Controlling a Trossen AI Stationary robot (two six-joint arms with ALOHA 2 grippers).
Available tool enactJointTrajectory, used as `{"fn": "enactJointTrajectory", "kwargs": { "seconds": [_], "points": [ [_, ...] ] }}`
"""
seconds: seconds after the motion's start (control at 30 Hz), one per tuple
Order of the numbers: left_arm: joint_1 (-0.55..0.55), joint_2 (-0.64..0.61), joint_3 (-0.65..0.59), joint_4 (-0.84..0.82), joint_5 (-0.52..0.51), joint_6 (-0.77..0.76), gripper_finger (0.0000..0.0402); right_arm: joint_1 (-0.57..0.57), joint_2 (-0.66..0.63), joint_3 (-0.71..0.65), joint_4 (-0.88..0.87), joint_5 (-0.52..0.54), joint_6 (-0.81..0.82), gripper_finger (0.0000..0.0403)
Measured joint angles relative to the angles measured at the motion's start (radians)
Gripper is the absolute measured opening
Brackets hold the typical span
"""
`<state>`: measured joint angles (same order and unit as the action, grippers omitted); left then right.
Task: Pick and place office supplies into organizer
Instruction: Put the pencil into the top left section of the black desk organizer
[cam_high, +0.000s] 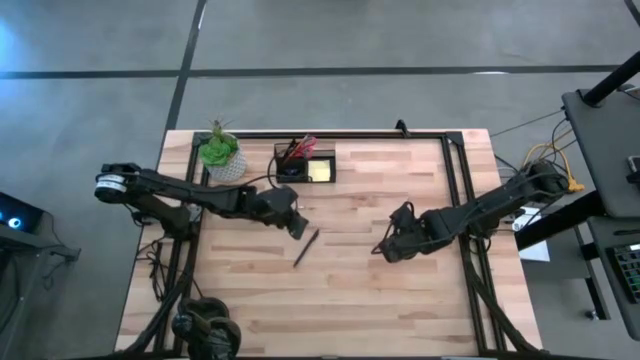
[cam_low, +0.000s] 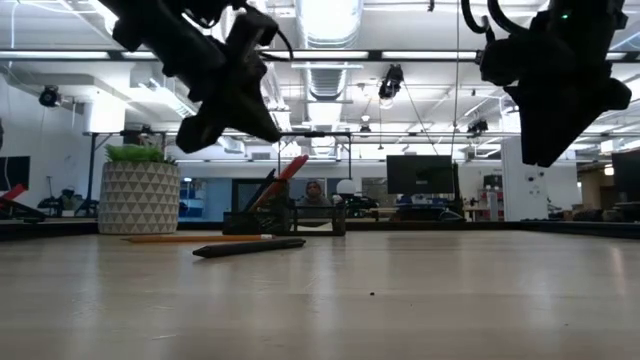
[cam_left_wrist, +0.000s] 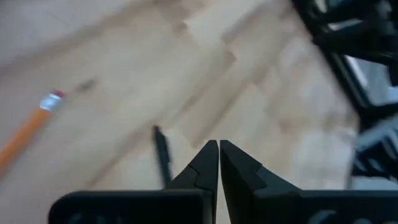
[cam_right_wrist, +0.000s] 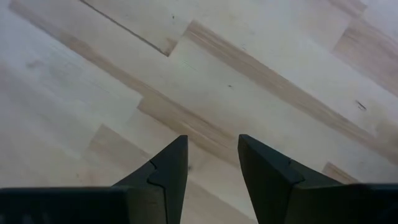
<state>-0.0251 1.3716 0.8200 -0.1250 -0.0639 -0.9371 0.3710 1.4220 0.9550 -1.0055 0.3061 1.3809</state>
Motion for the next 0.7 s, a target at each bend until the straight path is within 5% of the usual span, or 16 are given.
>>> {"fn": "enactJointTrajectory", "kwargs": {
  "seconds": [0.23,0.47,0.7],
  "points": [
    [0.057,0.017,0.016,-0.263,-0.126,0.115,0.0000,-0.007,0.000,0.015,0.001,0.008,-0.029,0.0137],
    [0.100,0.079,0.011,-0.471,0.016,0.342,0.0004,-0.038,0.000,0.018,0.001,-0.028,-0.112,0.0137],
    [0.059,0.091,0.011,-0.694,0.058,0.218,0.0076,-0.096,0.000,0.024,0.002,-0.078,-0.239,0.0137]
  ]
}}
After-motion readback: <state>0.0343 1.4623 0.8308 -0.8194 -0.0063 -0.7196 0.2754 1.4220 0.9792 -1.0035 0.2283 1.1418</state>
